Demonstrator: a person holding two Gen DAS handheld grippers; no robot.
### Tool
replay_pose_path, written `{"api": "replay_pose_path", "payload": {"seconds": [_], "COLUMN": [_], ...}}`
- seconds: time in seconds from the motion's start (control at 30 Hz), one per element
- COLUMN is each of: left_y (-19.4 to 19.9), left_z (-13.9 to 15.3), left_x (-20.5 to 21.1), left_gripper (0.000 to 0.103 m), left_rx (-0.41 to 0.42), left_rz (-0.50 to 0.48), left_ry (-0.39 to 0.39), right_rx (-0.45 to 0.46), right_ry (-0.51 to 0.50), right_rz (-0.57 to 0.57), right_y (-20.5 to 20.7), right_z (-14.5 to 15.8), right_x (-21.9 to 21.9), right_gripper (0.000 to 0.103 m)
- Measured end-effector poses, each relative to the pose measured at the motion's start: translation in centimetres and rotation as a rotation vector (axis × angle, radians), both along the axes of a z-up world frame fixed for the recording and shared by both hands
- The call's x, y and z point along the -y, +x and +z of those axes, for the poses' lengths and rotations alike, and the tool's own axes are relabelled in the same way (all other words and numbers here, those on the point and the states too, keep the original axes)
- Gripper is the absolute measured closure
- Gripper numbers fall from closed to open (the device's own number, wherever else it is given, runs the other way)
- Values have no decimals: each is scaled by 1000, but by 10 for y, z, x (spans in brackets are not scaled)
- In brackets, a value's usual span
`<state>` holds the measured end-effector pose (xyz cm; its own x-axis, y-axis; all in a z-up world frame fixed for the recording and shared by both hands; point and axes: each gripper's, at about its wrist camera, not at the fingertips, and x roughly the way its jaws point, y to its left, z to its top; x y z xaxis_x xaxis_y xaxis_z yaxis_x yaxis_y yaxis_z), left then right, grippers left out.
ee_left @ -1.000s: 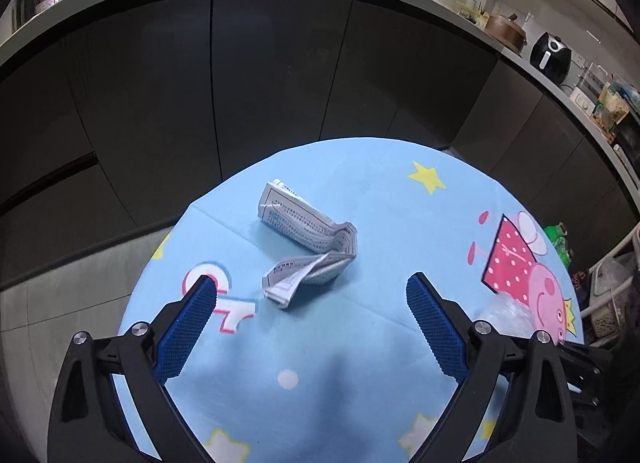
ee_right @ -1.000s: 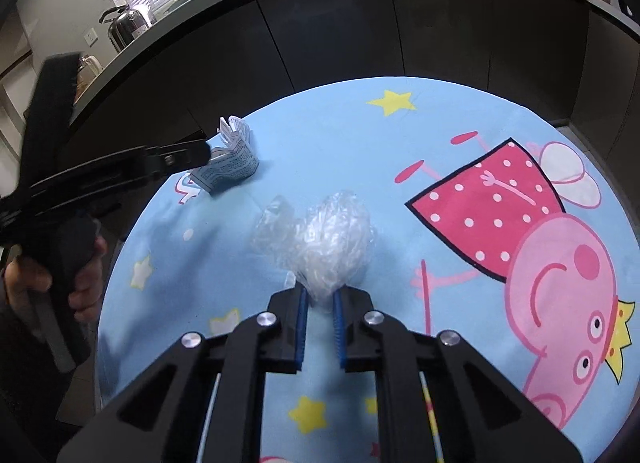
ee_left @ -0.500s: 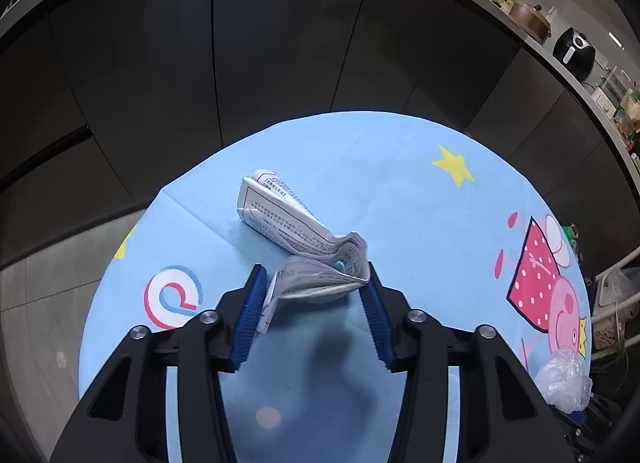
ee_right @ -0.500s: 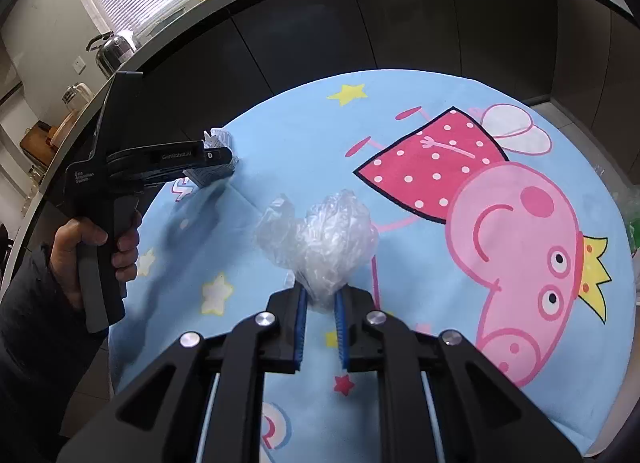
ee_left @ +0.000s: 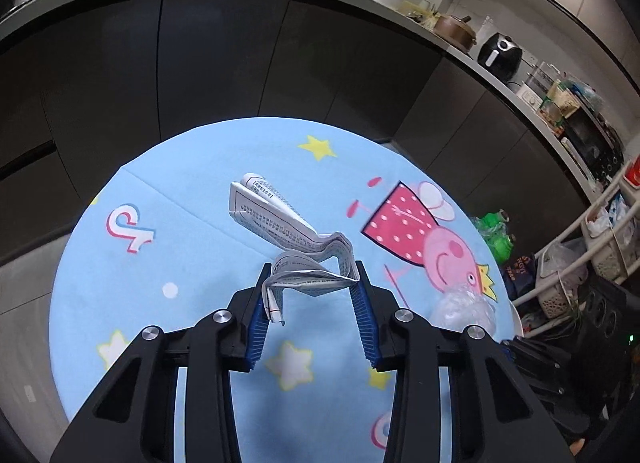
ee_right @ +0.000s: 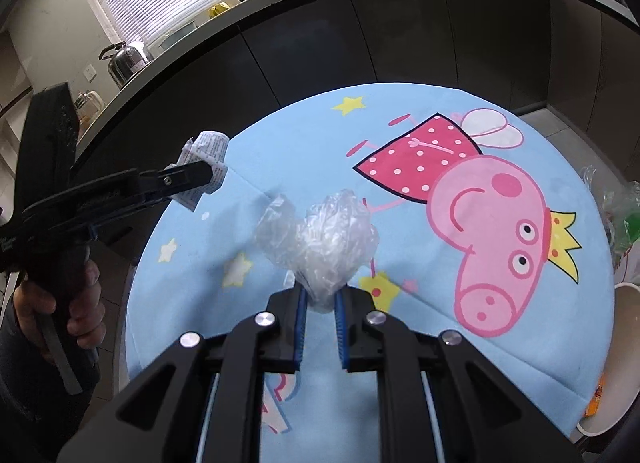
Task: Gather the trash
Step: 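Carry the grey wrapper and clear plastic bag over the bin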
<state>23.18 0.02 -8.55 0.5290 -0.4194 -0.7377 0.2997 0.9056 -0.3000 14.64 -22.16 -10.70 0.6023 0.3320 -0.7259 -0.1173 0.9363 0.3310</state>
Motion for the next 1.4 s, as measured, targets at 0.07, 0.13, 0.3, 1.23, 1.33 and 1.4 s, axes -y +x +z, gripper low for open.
{"api": "replay_pose_path", "payload": {"seconds": [0.07,0.13,0.3,1.23,1.33,1.4], "left_y": [-18,-37,-73,-110,-109,-111], "left_z": [4,6,9,19,19,19], "left_x": [10,24,58,235,250,260], "left_gripper": [67,67,67,67,67,67], "left_rx": [14,17,9,24,18,19], "left_rz": [-31,-63,-140,-454,-473,-488], "left_ry": [4,9,-2,24,21,26], "right_rx": [8,19,46,123,118,114], "right_ry": [8,11,13,88,94,98], "right_rz": [-15,-30,-73,-514,-547,-566], "right_y": [-10,-22,-46,-163,-171,-177], "right_z": [3,6,13,11,8,4], "right_x": [7,15,36,217,230,239], "right_gripper": [89,89,89,87,87,87]}}
